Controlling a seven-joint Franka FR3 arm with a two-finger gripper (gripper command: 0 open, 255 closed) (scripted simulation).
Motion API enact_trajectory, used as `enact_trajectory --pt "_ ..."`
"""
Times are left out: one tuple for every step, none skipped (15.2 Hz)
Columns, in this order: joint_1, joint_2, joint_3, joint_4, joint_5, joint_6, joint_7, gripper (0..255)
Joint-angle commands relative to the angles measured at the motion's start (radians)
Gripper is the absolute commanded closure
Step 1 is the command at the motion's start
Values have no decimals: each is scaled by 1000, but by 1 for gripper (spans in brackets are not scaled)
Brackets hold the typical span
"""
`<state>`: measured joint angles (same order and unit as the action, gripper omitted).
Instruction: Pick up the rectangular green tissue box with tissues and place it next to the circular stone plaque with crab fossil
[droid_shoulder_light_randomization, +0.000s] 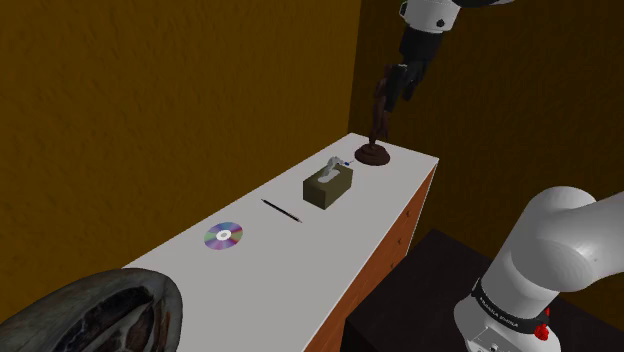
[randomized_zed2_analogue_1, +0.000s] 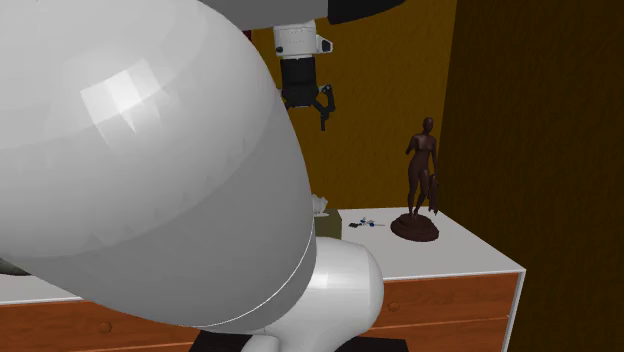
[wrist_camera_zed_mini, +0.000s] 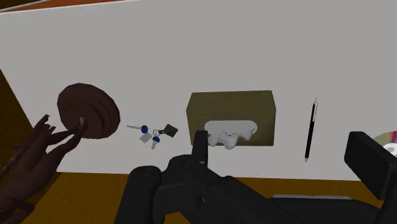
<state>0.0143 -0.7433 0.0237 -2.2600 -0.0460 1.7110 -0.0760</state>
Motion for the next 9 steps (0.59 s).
enact_trajectory --pt "0 0 0 0 0 0 0 0" --pt "-4 14 -6 -20 13 36 14 0" --pt "-7 30 -12 -38 26 71 28 0" --pt "-9 46 -19 -56 40 107 41 0" --pt "-12 64 -25 -72 54 144 53 0" --pt "-14 84 -30 -88 69 181 65 0" --pt "-16 104 -36 -102 84 217 75 0" --pt "-17 126 -42 -115 99 255 85 0" --pt "-17 149 -48 -127 116 292 94 0"
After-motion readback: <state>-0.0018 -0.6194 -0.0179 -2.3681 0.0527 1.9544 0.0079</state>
